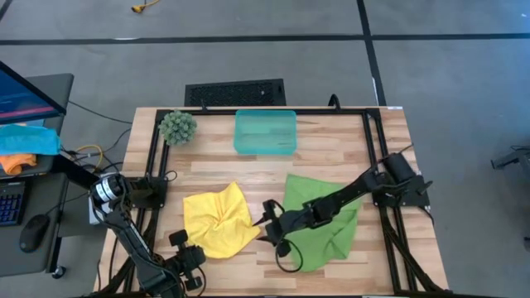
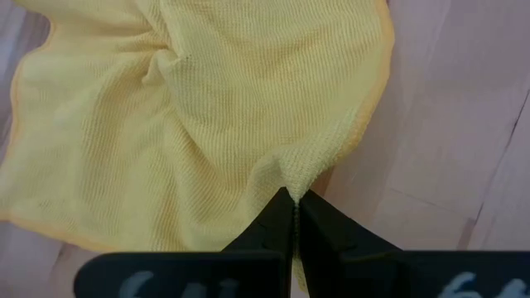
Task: Roll microfiber towels into tight, uniform cylinder then place into a basket
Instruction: Fold the yellow microfiber cloth
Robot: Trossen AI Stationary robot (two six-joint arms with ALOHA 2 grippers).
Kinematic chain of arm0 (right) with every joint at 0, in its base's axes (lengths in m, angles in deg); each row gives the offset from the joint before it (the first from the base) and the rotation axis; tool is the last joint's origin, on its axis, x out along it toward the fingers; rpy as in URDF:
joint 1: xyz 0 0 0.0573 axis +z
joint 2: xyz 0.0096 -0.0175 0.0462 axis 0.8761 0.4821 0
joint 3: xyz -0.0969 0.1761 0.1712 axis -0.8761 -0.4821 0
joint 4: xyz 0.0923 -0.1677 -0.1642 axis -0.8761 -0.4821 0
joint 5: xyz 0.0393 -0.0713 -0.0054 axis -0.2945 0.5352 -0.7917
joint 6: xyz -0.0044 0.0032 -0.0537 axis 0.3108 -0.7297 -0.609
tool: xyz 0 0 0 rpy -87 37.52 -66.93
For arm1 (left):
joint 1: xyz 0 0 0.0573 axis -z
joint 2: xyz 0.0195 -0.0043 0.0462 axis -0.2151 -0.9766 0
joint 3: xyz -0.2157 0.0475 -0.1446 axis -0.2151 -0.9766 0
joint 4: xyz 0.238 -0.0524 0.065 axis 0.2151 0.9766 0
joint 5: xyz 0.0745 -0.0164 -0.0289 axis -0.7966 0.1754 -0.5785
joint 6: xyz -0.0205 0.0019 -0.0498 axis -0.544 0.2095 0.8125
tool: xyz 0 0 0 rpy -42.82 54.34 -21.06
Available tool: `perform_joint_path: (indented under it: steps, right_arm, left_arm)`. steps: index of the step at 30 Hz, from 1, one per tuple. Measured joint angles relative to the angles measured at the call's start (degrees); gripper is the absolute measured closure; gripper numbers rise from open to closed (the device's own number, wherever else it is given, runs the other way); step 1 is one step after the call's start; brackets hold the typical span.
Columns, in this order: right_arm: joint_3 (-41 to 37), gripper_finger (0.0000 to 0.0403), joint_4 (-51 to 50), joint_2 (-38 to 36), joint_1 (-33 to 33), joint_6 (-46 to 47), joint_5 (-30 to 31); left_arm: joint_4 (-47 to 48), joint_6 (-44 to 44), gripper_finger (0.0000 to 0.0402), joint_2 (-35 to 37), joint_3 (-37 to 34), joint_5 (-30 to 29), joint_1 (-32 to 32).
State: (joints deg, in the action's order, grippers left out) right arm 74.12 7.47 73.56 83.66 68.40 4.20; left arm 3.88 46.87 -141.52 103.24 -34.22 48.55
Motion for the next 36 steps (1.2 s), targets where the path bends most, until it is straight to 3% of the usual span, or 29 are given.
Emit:
perform_joint_path:
  steps: [5, 22, 28, 36]
  right_arm:
    - [3.3, 0.0163, -6.5, 1.7, -0.2, 0.0, -0.5]
    - [3.4, 0.0163, -7.0, 1.9, -1.8, 2.1, -1.6]
    - [5.3, 0.0163, -2.8, 6.1, -2.4, 2.6, -6.2]
    - [6.3, 0.0163, -6.8, 7.2, -3.2, 3.1, -7.3]
  left_arm:
    - [0.0, -0.1, 0.0401, 0.0, 0.0, 0.0, 0.0]
    - [0.0, 0.8, 0.0401, 0.0, 0.0, -0.6, -0.2]
    - [-0.4, 1.5, 0.0401, 0.0, 0.0, -0.5, -0.2]
    - [-0.3, 1.7, 0.0401, 0.0, 0.0, 0.2, -0.2]
